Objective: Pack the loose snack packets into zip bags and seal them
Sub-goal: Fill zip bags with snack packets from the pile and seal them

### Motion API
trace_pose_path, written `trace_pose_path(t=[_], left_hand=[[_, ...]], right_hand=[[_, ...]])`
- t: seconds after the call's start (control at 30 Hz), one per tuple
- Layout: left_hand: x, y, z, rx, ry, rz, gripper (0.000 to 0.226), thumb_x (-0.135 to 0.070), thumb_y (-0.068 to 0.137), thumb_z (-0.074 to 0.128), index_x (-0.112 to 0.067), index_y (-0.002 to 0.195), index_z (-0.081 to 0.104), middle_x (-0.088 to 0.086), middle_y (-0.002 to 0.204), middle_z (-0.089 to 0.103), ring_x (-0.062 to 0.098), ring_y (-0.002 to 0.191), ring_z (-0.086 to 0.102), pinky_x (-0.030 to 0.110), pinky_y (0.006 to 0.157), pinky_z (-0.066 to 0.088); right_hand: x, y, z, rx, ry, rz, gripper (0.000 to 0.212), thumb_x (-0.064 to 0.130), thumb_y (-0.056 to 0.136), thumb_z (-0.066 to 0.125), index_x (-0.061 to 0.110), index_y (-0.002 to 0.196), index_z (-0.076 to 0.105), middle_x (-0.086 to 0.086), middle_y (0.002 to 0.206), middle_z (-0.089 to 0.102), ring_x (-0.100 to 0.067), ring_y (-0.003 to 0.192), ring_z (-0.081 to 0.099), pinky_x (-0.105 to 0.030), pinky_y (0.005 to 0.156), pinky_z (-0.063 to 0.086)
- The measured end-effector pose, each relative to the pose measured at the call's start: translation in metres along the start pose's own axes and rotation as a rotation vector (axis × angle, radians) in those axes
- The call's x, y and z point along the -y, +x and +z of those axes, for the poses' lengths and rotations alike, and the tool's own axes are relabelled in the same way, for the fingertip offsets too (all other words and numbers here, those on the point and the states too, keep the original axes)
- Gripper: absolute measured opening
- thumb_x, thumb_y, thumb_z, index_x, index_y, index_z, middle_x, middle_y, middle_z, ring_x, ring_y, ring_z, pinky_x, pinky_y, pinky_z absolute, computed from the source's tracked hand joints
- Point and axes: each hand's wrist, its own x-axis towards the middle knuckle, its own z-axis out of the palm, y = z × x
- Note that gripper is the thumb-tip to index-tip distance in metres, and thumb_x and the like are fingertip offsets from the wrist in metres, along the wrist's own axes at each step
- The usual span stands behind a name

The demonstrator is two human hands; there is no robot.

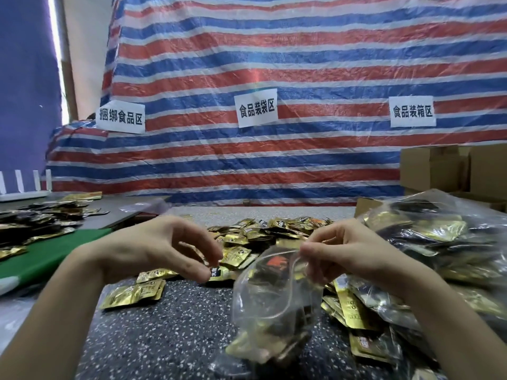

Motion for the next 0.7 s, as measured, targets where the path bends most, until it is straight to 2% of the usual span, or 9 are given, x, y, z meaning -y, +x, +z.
trace_pose_path(t=[0.07,0.17,0.23,0.33,0.4,0.5,0.6,0.7], left_hand=[[-0.002,0.003,0.003,0.06,0.05,-0.033,0.041,-0.023,0.068,0.091,-0.013,0.104,0.074,0.01,0.107,0.072,0.018,0.093,0.069,0.022,0.077,0.053],[-0.006,0.005,0.011,0.166,0.097,-0.056,0.041,-0.023,0.069,0.09,-0.016,0.106,0.072,0.005,0.107,0.073,0.018,0.094,0.069,0.025,0.08,0.055],[-0.009,0.007,0.015,0.18,0.114,-0.026,0.042,-0.026,0.071,0.089,-0.018,0.109,0.071,0.003,0.108,0.073,0.016,0.095,0.069,0.023,0.079,0.054],[-0.011,0.011,0.018,-0.01,0.154,0.092,0.023,-0.036,0.084,0.078,-0.019,0.098,0.076,0.004,0.099,0.074,0.021,0.09,0.069,0.029,0.079,0.055],[-0.01,0.012,0.016,-0.171,0.19,0.162,0.027,-0.043,0.085,0.067,-0.019,0.09,0.078,0.008,0.093,0.075,0.027,0.088,0.07,0.031,0.08,0.057],[-0.006,0.009,0.01,-0.281,0.042,0.251,0.031,-0.038,0.081,0.064,-0.012,0.09,0.079,0.014,0.089,0.076,0.025,0.082,0.072,0.025,0.072,0.059],[0.0,0.009,0.008,-0.367,-0.095,0.321,0.027,-0.029,0.078,0.07,-0.006,0.087,0.08,0.02,0.081,0.074,0.022,0.07,0.07,0.023,0.064,0.057],[0.005,0.014,0.008,-0.457,-0.112,0.316,0.027,-0.03,0.067,0.081,-0.006,0.079,0.08,0.019,0.072,0.073,0.02,0.062,0.067,0.021,0.057,0.054]], right_hand=[[-0.002,0.002,0.002,-0.052,0.008,0.01,0.024,0.021,0.091,0.067,-0.001,0.09,0.074,-0.016,0.078,0.075,-0.023,0.067,0.069,-0.036,0.065,0.058],[-0.001,0.004,0.008,-0.126,0.057,0.0,0.022,0.016,0.096,0.062,-0.002,0.088,0.072,-0.01,0.071,0.073,-0.016,0.059,0.066,-0.026,0.053,0.054],[0.001,0.005,0.012,-0.187,0.103,-0.026,0.022,0.014,0.097,0.06,-0.003,0.087,0.07,-0.007,0.066,0.07,-0.012,0.053,0.061,-0.02,0.047,0.048],[0.004,0.006,0.017,-0.255,0.159,-0.07,0.023,0.016,0.098,0.06,-0.001,0.085,0.07,-0.006,0.064,0.069,-0.011,0.051,0.06,-0.02,0.045,0.048],[0.005,0.006,0.016,-0.287,0.178,-0.096,0.025,0.019,0.099,0.059,0.002,0.083,0.069,-0.006,0.064,0.068,-0.013,0.051,0.059,-0.021,0.045,0.048],[0.007,0.001,0.007,-0.307,0.21,-0.134,0.028,0.028,0.094,0.06,0.007,0.079,0.071,-0.006,0.066,0.065,-0.014,0.055,0.058,-0.022,0.046,0.047],[0.009,-0.007,-0.002,-0.189,0.232,-0.168,0.025,0.032,0.083,0.064,0.011,0.073,0.075,-0.008,0.068,0.067,-0.013,0.055,0.059,-0.02,0.046,0.047],[0.006,-0.01,-0.01,-0.088,0.243,-0.126,0.019,0.022,0.078,0.069,0.005,0.076,0.077,-0.014,0.069,0.068,-0.016,0.054,0.06,-0.02,0.046,0.05]])
